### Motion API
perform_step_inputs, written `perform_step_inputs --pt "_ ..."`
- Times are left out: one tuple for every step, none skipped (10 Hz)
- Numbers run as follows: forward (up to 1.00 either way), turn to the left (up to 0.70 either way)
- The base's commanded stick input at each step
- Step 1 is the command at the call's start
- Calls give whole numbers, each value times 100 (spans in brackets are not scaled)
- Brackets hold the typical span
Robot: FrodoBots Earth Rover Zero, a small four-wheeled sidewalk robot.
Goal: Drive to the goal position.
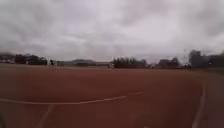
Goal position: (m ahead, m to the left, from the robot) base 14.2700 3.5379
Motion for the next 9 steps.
perform_step_inputs --pt "70 0" --pt "70 0" --pt "70 0" --pt "70 0" --pt "70 35" --pt "70 35" --pt "70 35" --pt "70 35" --pt "70 35"
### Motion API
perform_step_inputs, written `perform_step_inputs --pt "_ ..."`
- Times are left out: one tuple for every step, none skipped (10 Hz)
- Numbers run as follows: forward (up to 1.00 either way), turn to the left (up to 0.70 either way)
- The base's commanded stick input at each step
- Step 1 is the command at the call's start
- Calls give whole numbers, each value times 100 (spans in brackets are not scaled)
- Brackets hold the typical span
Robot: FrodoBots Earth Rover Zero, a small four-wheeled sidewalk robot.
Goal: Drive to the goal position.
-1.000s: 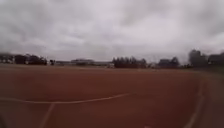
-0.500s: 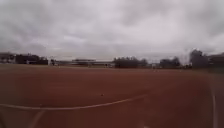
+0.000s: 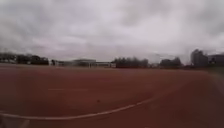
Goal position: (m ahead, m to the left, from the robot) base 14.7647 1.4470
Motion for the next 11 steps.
perform_step_inputs --pt "70 35" --pt "70 35" --pt "70 35" --pt "70 35" --pt "70 31" --pt "70 0" --pt "70 0" --pt "70 0" --pt "70 0" --pt "70 0" --pt "70 0"
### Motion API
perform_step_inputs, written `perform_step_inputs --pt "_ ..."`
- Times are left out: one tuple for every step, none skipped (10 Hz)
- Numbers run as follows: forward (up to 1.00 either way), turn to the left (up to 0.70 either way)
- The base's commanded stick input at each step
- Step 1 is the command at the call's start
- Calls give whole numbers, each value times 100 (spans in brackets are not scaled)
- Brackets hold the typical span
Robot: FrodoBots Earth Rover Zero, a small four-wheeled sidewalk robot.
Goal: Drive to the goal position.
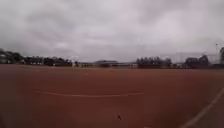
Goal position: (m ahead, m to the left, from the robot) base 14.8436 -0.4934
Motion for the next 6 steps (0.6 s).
perform_step_inputs --pt "70 0" --pt "70 0" --pt "70 0" --pt "70 0" --pt "70 0" --pt "70 0"
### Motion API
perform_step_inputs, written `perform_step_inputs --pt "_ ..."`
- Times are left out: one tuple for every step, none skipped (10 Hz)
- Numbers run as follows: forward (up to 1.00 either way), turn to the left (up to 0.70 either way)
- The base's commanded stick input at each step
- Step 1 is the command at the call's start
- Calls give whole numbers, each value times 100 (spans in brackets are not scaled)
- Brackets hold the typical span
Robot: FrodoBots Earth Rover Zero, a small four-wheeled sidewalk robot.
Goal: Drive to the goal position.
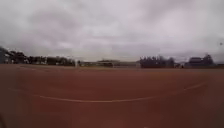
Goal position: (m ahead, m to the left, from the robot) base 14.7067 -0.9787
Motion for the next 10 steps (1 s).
perform_step_inputs --pt "70 0" --pt "70 0" --pt "70 0" --pt "70 0" --pt "70 0" --pt "70 0" --pt "70 0" --pt "70 0" --pt "70 0" --pt "70 0"
